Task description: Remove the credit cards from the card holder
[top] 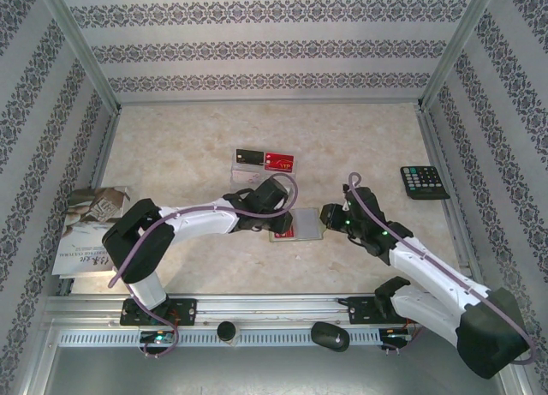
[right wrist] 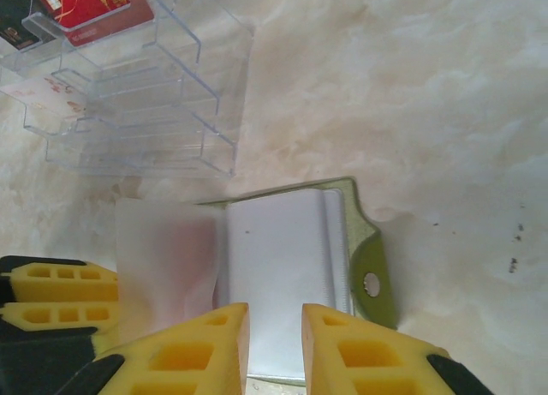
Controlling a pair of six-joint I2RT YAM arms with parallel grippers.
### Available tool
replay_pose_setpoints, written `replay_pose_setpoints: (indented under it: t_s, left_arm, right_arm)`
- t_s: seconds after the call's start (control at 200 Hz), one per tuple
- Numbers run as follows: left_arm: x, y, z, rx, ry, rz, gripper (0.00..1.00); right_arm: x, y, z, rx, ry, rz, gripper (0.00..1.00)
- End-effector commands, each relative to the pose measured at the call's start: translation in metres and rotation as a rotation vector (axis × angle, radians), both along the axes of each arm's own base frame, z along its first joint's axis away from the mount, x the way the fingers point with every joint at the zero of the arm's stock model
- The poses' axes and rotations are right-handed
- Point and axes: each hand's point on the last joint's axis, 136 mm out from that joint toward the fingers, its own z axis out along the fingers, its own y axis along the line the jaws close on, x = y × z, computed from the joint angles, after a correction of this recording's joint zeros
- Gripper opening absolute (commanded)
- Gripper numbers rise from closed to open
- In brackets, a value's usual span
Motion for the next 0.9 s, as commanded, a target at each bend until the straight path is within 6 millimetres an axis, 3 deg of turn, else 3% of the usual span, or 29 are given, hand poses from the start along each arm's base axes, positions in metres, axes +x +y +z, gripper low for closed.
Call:
replay_pose_setpoints:
  t_s: [0.0,0.2,0.305,0.405,0.455,0.57,0.704,0.894]
  left_arm:
    - [-0.01,-0.014,-0.012,0.018,0.04,-0.047,0.24]
    - [-0.009,-0.065,-0.01,-0.056,0.05,-0.124,0.23]
    - [-0.009,-0.072,-0.022,-0.03,0.08,-0.142,0.23]
    - [-0.007,-0.063,-0.042,0.002,0.115,-0.121,0.21]
    - [-0.005,-0.059,-0.039,-0.023,0.109,-0.102,0.21]
    - [0.005,-0.047,-0.001,-0.067,-0.007,-0.061,0.22]
    - [0.013,-0.018,0.038,-0.066,-0.138,-0.007,0.26]
    - [0.015,0.039,0.01,-0.029,-0.089,0.095,0.25]
  right_arm:
    - [-0.004,-0.012,-0.005,-0.014,0.0,-0.04,0.24]
    - [-0.007,-0.026,0.003,-0.011,-0.027,-0.075,0.24]
    - [-0.007,-0.027,0.007,-0.007,-0.036,-0.075,0.24]
    - [-0.006,-0.025,0.007,-0.002,-0.035,-0.062,0.25]
    - [-0.005,-0.02,0.008,0.014,-0.036,-0.04,0.25]
    - [-0.003,-0.004,0.01,0.044,-0.026,0.03,0.26]
    - [0.004,0.021,0.013,0.07,-0.039,0.123,0.27]
    - [0.003,0.082,0.011,0.065,-0.012,0.334,0.27]
